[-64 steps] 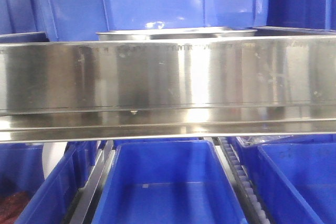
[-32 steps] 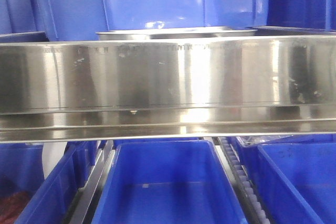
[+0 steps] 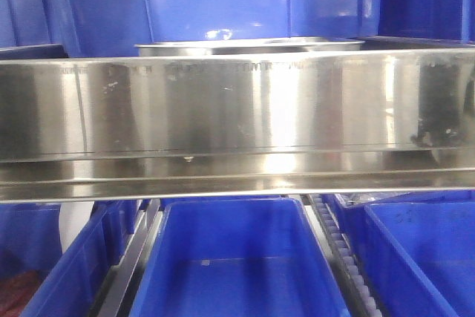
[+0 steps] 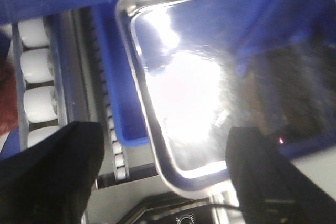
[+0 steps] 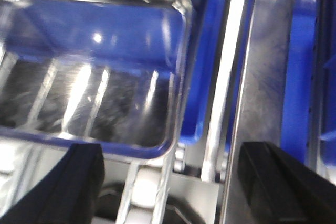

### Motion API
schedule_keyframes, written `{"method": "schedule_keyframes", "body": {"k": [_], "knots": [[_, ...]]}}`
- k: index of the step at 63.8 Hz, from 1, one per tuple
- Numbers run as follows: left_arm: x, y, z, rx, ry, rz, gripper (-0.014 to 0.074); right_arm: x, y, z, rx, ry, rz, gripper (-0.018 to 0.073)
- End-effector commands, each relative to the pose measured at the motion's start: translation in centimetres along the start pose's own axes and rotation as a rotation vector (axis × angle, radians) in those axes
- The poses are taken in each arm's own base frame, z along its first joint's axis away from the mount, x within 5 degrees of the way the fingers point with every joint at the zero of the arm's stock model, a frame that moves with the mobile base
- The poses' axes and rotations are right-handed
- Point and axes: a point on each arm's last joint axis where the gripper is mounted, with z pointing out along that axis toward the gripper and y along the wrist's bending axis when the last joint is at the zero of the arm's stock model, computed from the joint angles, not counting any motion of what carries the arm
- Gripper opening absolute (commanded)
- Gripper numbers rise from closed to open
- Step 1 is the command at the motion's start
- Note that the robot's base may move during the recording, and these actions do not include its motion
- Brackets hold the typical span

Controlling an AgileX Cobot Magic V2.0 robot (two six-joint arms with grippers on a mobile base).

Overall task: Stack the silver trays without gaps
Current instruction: 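Grip the silver tray rim with both grippers and lift it up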

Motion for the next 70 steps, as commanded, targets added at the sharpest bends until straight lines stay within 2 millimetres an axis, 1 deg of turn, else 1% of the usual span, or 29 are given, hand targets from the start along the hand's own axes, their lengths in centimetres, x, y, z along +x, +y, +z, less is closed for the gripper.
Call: {"method": "schedule_keyframes", "body": {"k": [1, 3, 11, 17, 19, 26, 36, 53, 55, 63, 67, 70], "knots": [[-1.0, -0.1, -1.4, -0.007, -0.092, -0.072, 0.0391, -1.2, 0.0, -0.2, -0.005, -0.048, 0.003, 0.0613], [-1.1, -0.1, -0.9, -0.014, -0.086, -0.079, 0.0391, -1.4, 0.0, 0.7, -0.002, -0.035, 0.004, 0.0613], [-1.4, -0.3, 1.0, -0.018, -0.072, -0.075, 0.0391, -1.9, -0.1, 3.4, 0.004, -0.009, 0.007, 0.0613], [-1.3, -0.5, 2.5, -0.025, -0.047, -0.074, 0.0391, -2.2, -0.3, 4.8, 0.02, -0.004, -0.005, 0.0613], [-1.4, -0.5, 2.7, -0.024, -0.044, -0.075, 0.0391, -2.2, -0.4, 5.2, 0.029, -0.006, -0.015, 0.0613], [-1.3, -0.5, 3.6, -0.03, -0.027, -0.106, 0.0391, -2.4, -0.5, 6.0, 0.04, -0.009, -0.041, 0.0613], [-1.2, -0.5, 4.5, -0.035, -0.012, -0.108, 0.0391, -2.6, -0.5, 6.7, 0.038, -0.018, -0.065, 0.0613], [-1.1, -0.5, 6.1, -0.028, 0.026, -0.127, 0.0391, -2.4, -0.3, 8.9, 0.024, 0.026, -0.071, 0.0613], [-0.9, -0.5, 6.4, -0.033, 0.038, -0.126, 0.0391, -2.4, -0.2, 9.0, 0.018, 0.026, -0.067, 0.0613], [-0.8, -0.5, 6.8, -0.032, 0.052, -0.129, 0.0386, -2.5, 0.1, 9.2, -0.012, 0.016, -0.056, 0.0609], [-0.8, -0.5, 6.8, -0.033, 0.052, -0.129, 0.0363, -2.5, 0.2, 9.2, -0.022, 0.014, -0.06, 0.0557], [-0.8, -0.5, 6.8, -0.033, 0.052, -0.129, 0.0334, -2.5, 0.2, 9.2, -0.025, 0.017, -0.059, 0.0488]]}}
